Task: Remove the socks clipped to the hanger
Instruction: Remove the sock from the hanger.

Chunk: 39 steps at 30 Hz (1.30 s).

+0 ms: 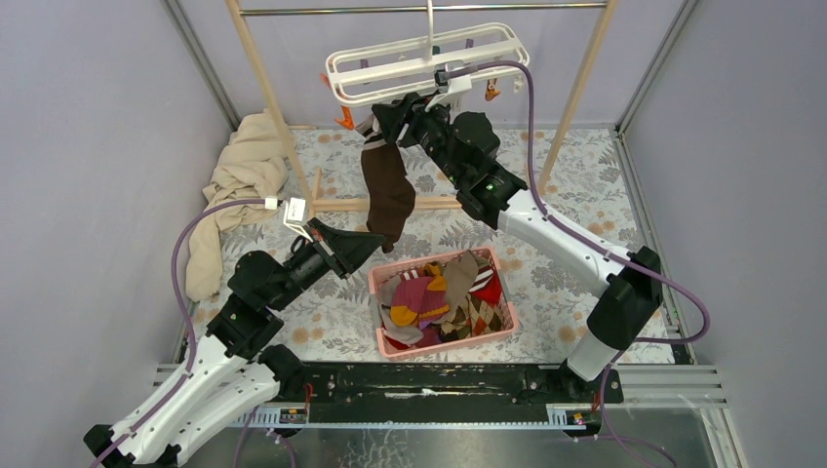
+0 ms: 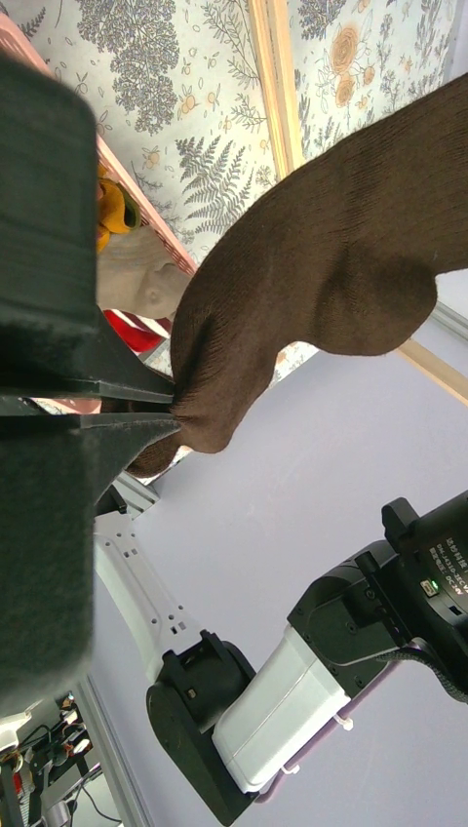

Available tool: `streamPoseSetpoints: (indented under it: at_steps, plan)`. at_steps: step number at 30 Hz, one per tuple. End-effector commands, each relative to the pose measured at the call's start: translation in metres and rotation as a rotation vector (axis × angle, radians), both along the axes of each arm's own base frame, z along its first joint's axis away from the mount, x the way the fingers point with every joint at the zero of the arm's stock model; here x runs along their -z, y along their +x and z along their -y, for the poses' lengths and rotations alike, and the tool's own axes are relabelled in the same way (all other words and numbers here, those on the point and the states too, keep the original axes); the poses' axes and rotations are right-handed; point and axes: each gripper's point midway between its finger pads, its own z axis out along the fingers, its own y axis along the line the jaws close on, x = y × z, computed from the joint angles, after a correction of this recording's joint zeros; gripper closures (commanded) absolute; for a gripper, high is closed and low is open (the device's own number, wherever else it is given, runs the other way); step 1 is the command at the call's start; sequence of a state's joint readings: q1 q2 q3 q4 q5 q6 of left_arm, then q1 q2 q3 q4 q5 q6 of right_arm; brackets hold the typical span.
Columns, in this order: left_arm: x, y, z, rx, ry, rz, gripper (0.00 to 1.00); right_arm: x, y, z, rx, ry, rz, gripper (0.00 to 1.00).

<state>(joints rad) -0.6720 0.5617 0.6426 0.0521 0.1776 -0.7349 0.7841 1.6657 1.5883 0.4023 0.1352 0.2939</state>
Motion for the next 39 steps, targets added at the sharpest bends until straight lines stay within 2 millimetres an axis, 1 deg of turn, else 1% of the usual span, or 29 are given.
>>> streamPoseSetpoints:
  at_steps: [1,3,5,6,8,10,12,15,16,17,18,20,23,24,26,30,32,33,36,39]
  plan:
    - [-0.005,-0.005,0.001,0.022,-0.017,0.025,1.00,-0.038,-0.002,0.003,-0.014,0.077,0.069,0.47]
    - [-0.004,-0.005,0.000,0.020,-0.017,0.025,1.00,-0.038,-0.002,0.001,-0.017,0.078,0.067,0.49]
    - [-0.004,-0.005,0.000,0.018,-0.017,0.027,1.00,-0.038,-0.002,0.001,-0.017,0.078,0.067,0.52]
    - [-0.004,-0.005,-0.001,0.018,-0.017,0.026,1.00,-0.038,-0.002,0.001,-0.019,0.079,0.067,0.55]
    - [-0.003,-0.005,-0.001,0.018,-0.015,0.024,1.00,-0.039,-0.002,0.001,-0.019,0.081,0.069,0.66]
    - [-0.003,-0.006,-0.001,0.016,-0.014,0.025,1.00,-0.039,-0.002,0.001,-0.020,0.083,0.068,0.81]
    - [-0.003,-0.006,-0.002,0.015,-0.013,0.024,1.00,-0.040,-0.002,0.001,-0.021,0.084,0.068,0.90]
    - [-0.002,-0.006,-0.002,0.012,-0.012,0.023,1.00,-0.041,-0.003,0.001,-0.021,0.085,0.069,0.97]
    - [-0.002,-0.006,-0.002,0.012,-0.012,0.023,1.00,-0.040,-0.003,0.001,-0.021,0.084,0.068,0.97]
    - [-0.003,-0.006,-0.002,0.013,-0.013,0.024,1.00,-0.040,-0.003,0.001,-0.021,0.082,0.067,0.96]
    - [-0.003,-0.006,-0.002,0.012,-0.013,0.025,1.00,-0.039,-0.003,0.001,-0.021,0.081,0.064,0.91]
    - [-0.004,-0.006,-0.002,0.014,-0.013,0.023,1.00,-0.037,-0.004,0.001,-0.026,0.079,0.056,0.74]
    - [-0.009,-0.007,-0.002,0.019,-0.015,0.026,1.00,-0.029,-0.008,0.004,-0.030,0.068,0.039,0.42]
    - [-0.009,-0.007,-0.001,0.022,-0.013,0.025,1.00,-0.023,-0.009,0.006,-0.029,0.058,0.027,0.37]
    - [-0.012,-0.008,0.001,0.034,-0.012,0.022,1.00,-0.014,-0.014,0.012,-0.022,0.051,0.008,0.32]
    - [-0.017,-0.011,0.007,0.074,-0.003,0.007,1.00,0.007,-0.029,0.032,0.000,0.022,-0.047,0.18]
    - [-0.018,-0.012,0.012,0.101,0.006,-0.007,1.00,0.021,-0.038,0.044,0.012,-0.007,-0.082,0.15]
    - [-0.019,-0.012,0.014,0.111,0.011,-0.014,0.99,0.023,-0.046,0.053,0.020,-0.016,-0.093,0.13]
    - [-0.020,-0.013,0.019,0.139,0.011,-0.029,0.99,0.042,-0.062,0.075,0.046,-0.066,-0.132,0.11]
    - [-0.020,-0.015,0.021,0.155,0.004,-0.045,0.98,0.057,-0.078,0.101,0.085,-0.113,-0.168,0.09]
